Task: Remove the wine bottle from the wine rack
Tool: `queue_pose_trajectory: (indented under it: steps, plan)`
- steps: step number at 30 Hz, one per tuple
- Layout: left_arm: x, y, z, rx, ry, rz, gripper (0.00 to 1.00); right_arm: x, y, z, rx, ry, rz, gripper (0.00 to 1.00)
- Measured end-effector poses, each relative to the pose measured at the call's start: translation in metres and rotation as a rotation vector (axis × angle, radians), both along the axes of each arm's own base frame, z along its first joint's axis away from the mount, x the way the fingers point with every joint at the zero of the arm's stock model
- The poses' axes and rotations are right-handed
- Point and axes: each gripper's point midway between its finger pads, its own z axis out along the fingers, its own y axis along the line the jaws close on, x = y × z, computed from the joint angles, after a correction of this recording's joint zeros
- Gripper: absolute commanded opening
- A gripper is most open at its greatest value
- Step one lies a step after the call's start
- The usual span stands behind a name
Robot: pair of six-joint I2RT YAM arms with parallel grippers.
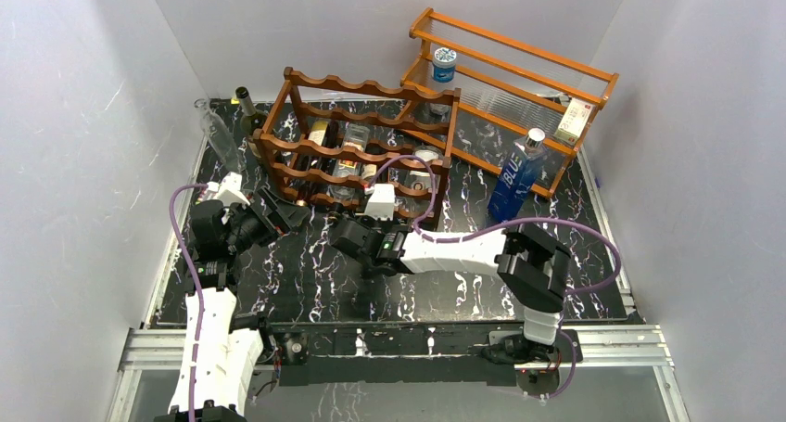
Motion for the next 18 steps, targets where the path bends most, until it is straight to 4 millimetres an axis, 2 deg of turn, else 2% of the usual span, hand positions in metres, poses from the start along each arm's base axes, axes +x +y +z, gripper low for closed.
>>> queue_pose_trajectory:
  steps: [7,18]
  plan:
    - [0.002,0.0,-0.002,-0.002,0.009,-0.001,0.96,-0.036,-0.01,0.003,0.015,0.094,0.041,0.0]
    - [0.003,-0.001,-0.008,-0.007,0.034,-0.011,0.97,-0.08,-0.035,0.027,0.087,0.25,0.131,0.0]
